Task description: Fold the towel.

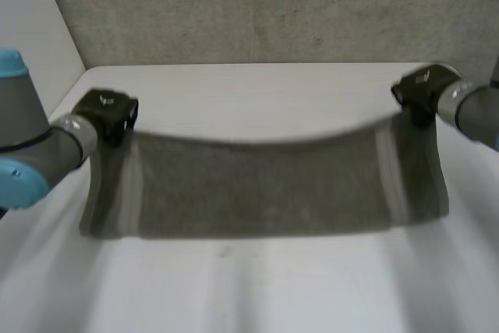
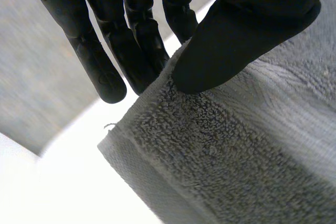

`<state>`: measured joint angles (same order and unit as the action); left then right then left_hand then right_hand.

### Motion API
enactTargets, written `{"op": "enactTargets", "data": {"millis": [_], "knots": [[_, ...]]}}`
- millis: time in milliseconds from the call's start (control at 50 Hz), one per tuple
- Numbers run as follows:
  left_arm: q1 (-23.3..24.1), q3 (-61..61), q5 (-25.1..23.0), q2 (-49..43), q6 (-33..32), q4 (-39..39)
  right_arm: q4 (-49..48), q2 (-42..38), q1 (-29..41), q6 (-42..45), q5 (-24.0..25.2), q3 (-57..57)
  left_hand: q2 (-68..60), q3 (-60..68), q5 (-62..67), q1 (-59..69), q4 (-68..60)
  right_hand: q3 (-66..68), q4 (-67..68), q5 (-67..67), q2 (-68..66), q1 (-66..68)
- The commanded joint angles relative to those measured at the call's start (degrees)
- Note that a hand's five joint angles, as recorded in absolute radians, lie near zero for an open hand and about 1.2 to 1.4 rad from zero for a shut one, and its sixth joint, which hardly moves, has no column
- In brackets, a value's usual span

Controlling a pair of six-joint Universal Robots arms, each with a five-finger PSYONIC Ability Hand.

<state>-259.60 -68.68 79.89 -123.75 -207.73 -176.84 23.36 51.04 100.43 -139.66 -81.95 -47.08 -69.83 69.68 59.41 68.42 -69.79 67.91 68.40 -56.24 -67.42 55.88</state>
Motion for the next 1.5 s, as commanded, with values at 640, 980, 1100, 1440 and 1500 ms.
{"op": "enactTargets", "data": {"millis": [640, 980, 1100, 1440, 1500], "knots": [[1.55, -26.07, 2.91, 9.58, 17.19, -30.23, -21.52, 11.01, 0.29, -1.08, 8.3, -34.02, -10.17, 10.32, 10.59, 11.58, -10.21, 12.09, 11.6, -13.76, -12.58, 24.12], [-7.05, -46.18, 2.64, 38.28, 3.57, 12.02, 16.72, 34.12, -9.47, 20.22, 12.34, -53.65, -10.17, 10.32, 10.59, 11.58, -10.21, 12.09, 11.6, -13.76, -12.58, 24.12], [-8.38, -46.11, 2.12, 47.01, 3.3, 14.42, 21.03, 42.99, -17.1, 28.3, 19.53, -54.27, -10.17, 10.32, 10.59, 11.58, -10.21, 12.09, 11.6, -13.76, -12.58, 24.12], [-2.59, -17.59, 2.62, 9.19, 3.74, -2.19, 0.82, 12.09, -9.48, 0.98, 12.71, -26.87, -10.17, 10.32, 10.59, 11.58, -10.21, 12.09, 11.6, -13.76, -12.58, 24.12], [0.31, -10.29, 6.93, 2.32, 3.39, -2.72, -1.55, 6.46, -7.63, -0.69, 9.72, -21.24, -10.17, 10.32, 10.59, 11.58, -10.21, 12.09, 11.6, -13.76, -12.58, 24.12]]}}
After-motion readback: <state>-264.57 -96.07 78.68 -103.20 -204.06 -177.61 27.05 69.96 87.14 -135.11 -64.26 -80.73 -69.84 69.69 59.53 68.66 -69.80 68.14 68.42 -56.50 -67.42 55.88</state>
